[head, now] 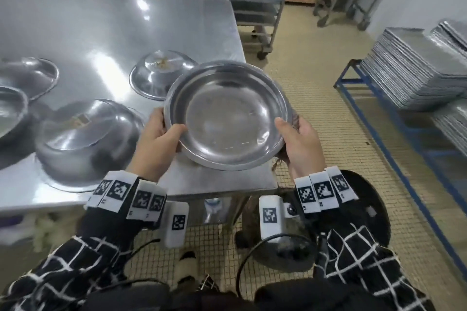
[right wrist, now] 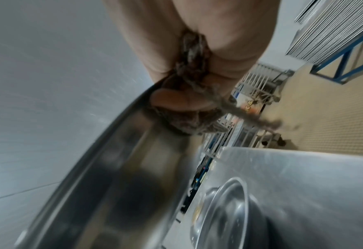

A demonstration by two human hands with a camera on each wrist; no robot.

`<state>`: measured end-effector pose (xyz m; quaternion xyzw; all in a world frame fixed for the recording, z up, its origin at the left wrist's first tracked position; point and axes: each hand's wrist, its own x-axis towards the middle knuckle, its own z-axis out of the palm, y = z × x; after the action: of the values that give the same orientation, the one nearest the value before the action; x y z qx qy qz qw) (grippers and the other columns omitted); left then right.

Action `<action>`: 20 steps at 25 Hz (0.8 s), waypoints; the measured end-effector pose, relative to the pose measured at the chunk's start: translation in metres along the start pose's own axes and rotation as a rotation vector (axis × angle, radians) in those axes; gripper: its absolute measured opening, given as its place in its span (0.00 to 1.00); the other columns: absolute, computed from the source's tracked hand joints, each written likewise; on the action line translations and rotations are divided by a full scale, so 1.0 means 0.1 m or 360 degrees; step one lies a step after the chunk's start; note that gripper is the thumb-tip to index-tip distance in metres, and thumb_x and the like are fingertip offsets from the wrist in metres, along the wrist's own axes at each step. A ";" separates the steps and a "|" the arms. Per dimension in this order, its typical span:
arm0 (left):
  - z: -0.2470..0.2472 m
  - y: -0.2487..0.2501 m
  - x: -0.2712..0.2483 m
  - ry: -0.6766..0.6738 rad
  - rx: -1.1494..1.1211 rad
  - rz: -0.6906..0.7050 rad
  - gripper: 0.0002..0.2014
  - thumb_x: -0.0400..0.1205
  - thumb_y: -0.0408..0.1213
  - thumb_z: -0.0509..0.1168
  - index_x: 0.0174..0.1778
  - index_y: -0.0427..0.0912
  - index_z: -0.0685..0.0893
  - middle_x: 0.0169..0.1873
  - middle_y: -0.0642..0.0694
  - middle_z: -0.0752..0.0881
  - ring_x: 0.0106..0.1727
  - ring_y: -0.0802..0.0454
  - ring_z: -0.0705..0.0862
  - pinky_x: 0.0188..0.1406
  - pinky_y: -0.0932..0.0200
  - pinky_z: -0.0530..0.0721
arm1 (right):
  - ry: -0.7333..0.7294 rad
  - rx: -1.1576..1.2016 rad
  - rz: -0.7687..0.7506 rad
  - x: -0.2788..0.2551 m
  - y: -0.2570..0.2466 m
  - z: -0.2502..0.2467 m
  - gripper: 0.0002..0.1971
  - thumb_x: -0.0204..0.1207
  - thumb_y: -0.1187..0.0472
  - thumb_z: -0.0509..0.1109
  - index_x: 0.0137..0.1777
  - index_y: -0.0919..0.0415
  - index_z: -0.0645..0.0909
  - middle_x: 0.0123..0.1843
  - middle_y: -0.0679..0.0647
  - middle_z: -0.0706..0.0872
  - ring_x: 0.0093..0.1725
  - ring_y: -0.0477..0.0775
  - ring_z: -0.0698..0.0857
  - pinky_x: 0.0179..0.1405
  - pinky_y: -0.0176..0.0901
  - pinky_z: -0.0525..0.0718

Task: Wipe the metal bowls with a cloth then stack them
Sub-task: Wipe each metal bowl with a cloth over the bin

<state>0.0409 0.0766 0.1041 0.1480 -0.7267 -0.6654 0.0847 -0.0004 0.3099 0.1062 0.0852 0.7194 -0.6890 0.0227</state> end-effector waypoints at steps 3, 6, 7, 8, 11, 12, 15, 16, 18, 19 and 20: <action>-0.60 -0.06 0.01 0.0127 0.0039 -0.0028 0.08 0.79 0.35 0.64 0.46 0.55 0.77 0.39 0.49 0.82 0.36 0.54 0.82 0.31 0.63 0.81 | -0.0180 -0.0062 -0.0002 0.02 -0.02 0.57 0.05 0.78 0.56 0.70 0.52 0.52 0.82 0.47 0.53 0.90 0.48 0.57 0.90 0.53 0.60 0.87; -1.22 -0.13 0.18 0.0210 0.0088 -0.0092 0.05 0.83 0.37 0.63 0.51 0.52 0.80 0.44 0.44 0.86 0.39 0.52 0.86 0.36 0.58 0.86 | -0.0291 -0.0137 0.0002 0.13 -0.01 1.21 0.09 0.75 0.48 0.70 0.50 0.50 0.82 0.47 0.54 0.90 0.49 0.58 0.89 0.54 0.62 0.86; -1.37 -0.13 0.26 0.0191 0.0081 -0.0124 0.06 0.84 0.37 0.62 0.55 0.48 0.81 0.45 0.43 0.86 0.40 0.50 0.86 0.40 0.55 0.87 | -0.0303 -0.0183 0.0012 0.19 0.00 1.38 0.11 0.72 0.43 0.70 0.49 0.48 0.82 0.48 0.54 0.90 0.50 0.59 0.89 0.55 0.62 0.86; -1.59 -0.14 0.38 0.0172 0.0094 -0.0152 0.08 0.84 0.36 0.61 0.57 0.44 0.81 0.44 0.41 0.86 0.41 0.48 0.86 0.42 0.53 0.87 | -0.0328 -0.0244 0.0027 0.24 -0.02 1.60 0.13 0.70 0.40 0.69 0.48 0.46 0.82 0.47 0.54 0.89 0.49 0.59 0.89 0.54 0.62 0.86; -2.19 -0.16 0.83 0.0129 0.0177 -0.0197 0.07 0.84 0.34 0.61 0.55 0.42 0.80 0.38 0.42 0.84 0.33 0.53 0.84 0.37 0.57 0.83 | -0.0415 -0.0343 0.0071 0.43 -0.10 2.24 0.14 0.78 0.43 0.65 0.53 0.53 0.79 0.48 0.59 0.88 0.46 0.59 0.89 0.48 0.57 0.89; -2.36 -0.15 0.98 0.0106 0.0209 -0.0213 0.06 0.83 0.34 0.61 0.54 0.43 0.80 0.38 0.42 0.84 0.32 0.54 0.85 0.37 0.57 0.82 | -0.0442 -0.0414 0.0092 0.52 -0.12 2.42 0.14 0.81 0.46 0.63 0.55 0.57 0.77 0.48 0.59 0.87 0.44 0.57 0.88 0.45 0.53 0.89; -2.72 -0.09 1.43 -0.0020 0.0373 -0.0259 0.06 0.84 0.34 0.62 0.55 0.43 0.78 0.39 0.43 0.86 0.35 0.52 0.86 0.42 0.55 0.85 | -0.0475 -0.0554 0.0132 0.81 -0.20 2.91 0.11 0.83 0.51 0.62 0.55 0.59 0.75 0.48 0.59 0.84 0.38 0.54 0.87 0.33 0.42 0.87; -2.81 -0.06 1.58 -0.0038 0.0398 -0.0284 0.05 0.84 0.34 0.62 0.55 0.43 0.77 0.38 0.44 0.86 0.36 0.52 0.86 0.43 0.56 0.85 | -0.0477 -0.0627 0.0122 0.95 -0.21 3.06 0.10 0.82 0.50 0.63 0.53 0.58 0.76 0.49 0.60 0.85 0.41 0.55 0.88 0.38 0.46 0.88; -2.93 -0.06 1.91 -0.0023 0.0428 -0.0352 0.06 0.84 0.34 0.62 0.55 0.43 0.77 0.38 0.45 0.86 0.38 0.52 0.86 0.40 0.58 0.84 | -0.0502 -0.0825 0.0101 1.26 -0.27 3.32 0.10 0.80 0.49 0.67 0.47 0.56 0.77 0.51 0.61 0.87 0.46 0.60 0.88 0.48 0.55 0.88; -2.97 -0.08 2.07 -0.0012 0.0444 -0.0401 0.07 0.84 0.33 0.63 0.57 0.43 0.77 0.39 0.45 0.86 0.38 0.52 0.85 0.39 0.58 0.84 | -0.0537 -0.0936 0.0093 1.40 -0.32 3.43 0.11 0.79 0.49 0.67 0.47 0.56 0.77 0.51 0.60 0.87 0.46 0.59 0.88 0.47 0.54 0.87; -3.00 -0.11 2.22 -0.0001 0.0448 -0.0461 0.10 0.83 0.33 0.64 0.59 0.43 0.76 0.39 0.44 0.86 0.39 0.51 0.85 0.38 0.58 0.83 | -0.0580 -0.1064 0.0103 1.54 -0.36 3.54 0.12 0.80 0.48 0.66 0.49 0.57 0.77 0.50 0.58 0.86 0.43 0.58 0.88 0.43 0.51 0.86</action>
<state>-0.0712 -0.2799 0.1064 0.2610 -0.7837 -0.5626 -0.0336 -0.1876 -0.0292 0.1010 -0.0281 0.8855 -0.4191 0.1984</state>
